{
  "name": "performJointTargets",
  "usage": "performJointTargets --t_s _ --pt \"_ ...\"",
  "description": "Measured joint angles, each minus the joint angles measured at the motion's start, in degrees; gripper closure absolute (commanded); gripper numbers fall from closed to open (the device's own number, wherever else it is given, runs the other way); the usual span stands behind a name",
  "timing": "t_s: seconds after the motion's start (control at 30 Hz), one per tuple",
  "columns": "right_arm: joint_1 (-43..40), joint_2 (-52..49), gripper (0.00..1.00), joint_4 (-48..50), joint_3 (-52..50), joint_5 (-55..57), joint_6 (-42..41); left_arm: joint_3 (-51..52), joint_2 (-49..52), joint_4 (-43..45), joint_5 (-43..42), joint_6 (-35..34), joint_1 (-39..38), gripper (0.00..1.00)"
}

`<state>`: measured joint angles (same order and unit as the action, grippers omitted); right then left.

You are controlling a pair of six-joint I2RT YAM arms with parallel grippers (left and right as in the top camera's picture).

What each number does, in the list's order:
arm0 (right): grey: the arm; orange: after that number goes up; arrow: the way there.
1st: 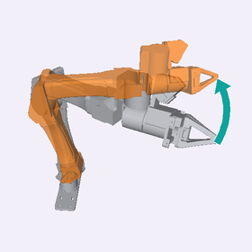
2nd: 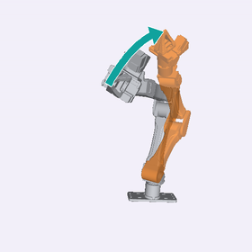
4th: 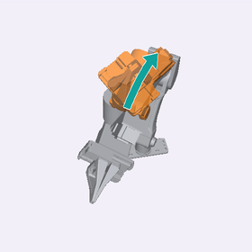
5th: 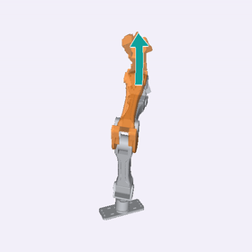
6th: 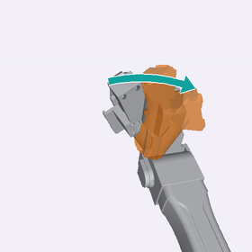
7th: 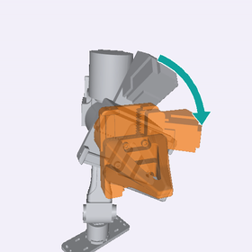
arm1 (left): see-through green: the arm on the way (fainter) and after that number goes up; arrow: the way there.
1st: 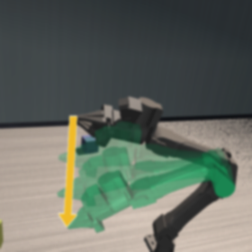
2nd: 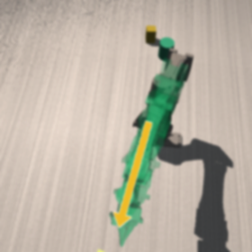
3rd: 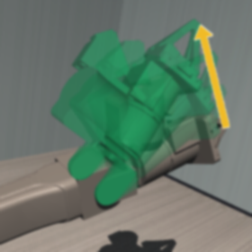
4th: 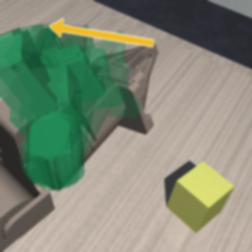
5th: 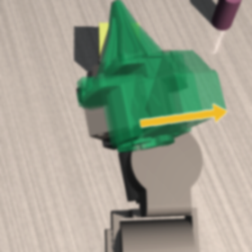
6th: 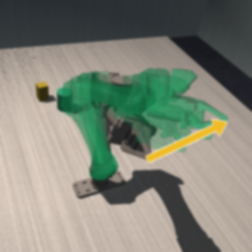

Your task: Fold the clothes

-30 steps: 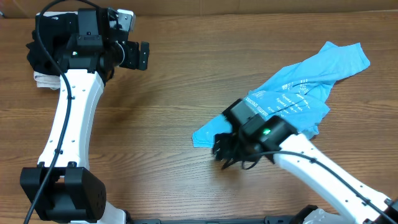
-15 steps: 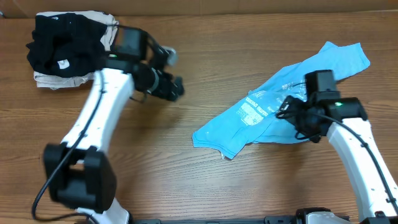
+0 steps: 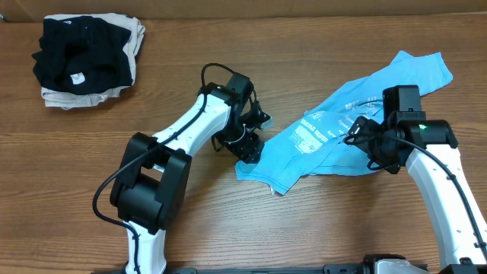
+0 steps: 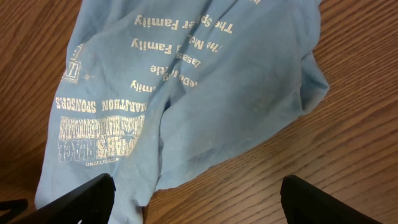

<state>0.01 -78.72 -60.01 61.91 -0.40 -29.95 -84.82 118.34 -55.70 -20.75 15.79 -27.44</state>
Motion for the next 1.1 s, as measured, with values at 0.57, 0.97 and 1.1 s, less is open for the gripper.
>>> performJointTargets --t_s 0.57,0.97,1.1 --pt "0.02 0.02 0.11 0.0 0.0 1.33 0.2 0.0 1.46 1.05 7.43 0.87 -6.71 0.96" --pt "0.02 0.02 0.11 -0.11 0.0 1.33 0.2 -7.45 2.01 -0.33 32.39 -9.38 -0.55 0.96" --pt "0.02 0.02 0.11 -0.13 0.0 1.33 0.2 -15.69 2.03 4.5 38.93 -10.21 5.2 0.73"
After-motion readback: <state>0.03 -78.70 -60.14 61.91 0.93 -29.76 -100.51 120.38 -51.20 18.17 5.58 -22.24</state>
